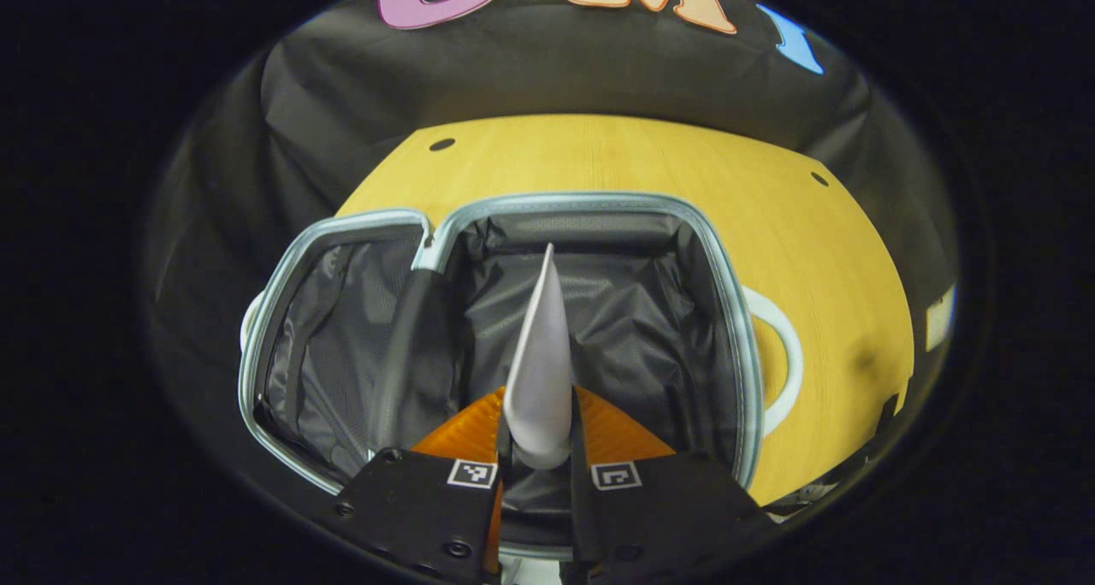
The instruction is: First open the suitcase, pack the skin care products into it, and then close the suitcase.
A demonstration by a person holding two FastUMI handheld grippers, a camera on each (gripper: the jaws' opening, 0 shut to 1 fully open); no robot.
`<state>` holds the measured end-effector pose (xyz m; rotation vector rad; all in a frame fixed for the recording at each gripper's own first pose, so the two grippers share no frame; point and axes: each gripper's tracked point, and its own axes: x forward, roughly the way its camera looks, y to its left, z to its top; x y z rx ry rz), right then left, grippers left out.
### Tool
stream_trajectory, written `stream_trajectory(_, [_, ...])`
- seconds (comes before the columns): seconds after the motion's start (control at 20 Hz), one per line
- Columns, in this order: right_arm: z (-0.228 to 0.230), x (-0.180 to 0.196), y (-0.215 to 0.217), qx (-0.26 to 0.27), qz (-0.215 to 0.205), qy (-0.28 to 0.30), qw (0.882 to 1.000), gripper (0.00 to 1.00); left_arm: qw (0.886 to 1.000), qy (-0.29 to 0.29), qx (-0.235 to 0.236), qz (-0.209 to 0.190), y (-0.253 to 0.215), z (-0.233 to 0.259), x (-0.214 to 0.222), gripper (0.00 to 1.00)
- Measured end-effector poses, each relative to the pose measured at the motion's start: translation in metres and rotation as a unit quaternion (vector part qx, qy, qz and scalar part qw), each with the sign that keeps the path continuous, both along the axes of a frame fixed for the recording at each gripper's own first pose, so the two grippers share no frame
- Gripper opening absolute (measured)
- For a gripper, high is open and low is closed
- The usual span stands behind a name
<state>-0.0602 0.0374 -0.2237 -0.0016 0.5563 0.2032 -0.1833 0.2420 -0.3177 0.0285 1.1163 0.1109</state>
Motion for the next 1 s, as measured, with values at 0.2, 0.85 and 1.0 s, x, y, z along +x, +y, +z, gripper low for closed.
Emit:
stream_trajectory(0.2, [0.009,0.000,0.014,0.004,0.009,-0.002,1.000,0.58,1.000,-0.017,-0.015,0.005,0.006,-0.009,0.015,0.33])
stream_trajectory(0.85, [-0.034,0.000,0.170,0.087,0.128,0.091,0.984,0.58,0.981,-0.187,-0.046,0.030,0.040,0.087,0.034,0.83])
stream_trajectory(1.0, [-0.061,-0.012,0.206,0.110,0.146,0.141,0.973,0.58,0.973,-0.220,-0.043,0.055,0.076,0.118,0.028,0.80])
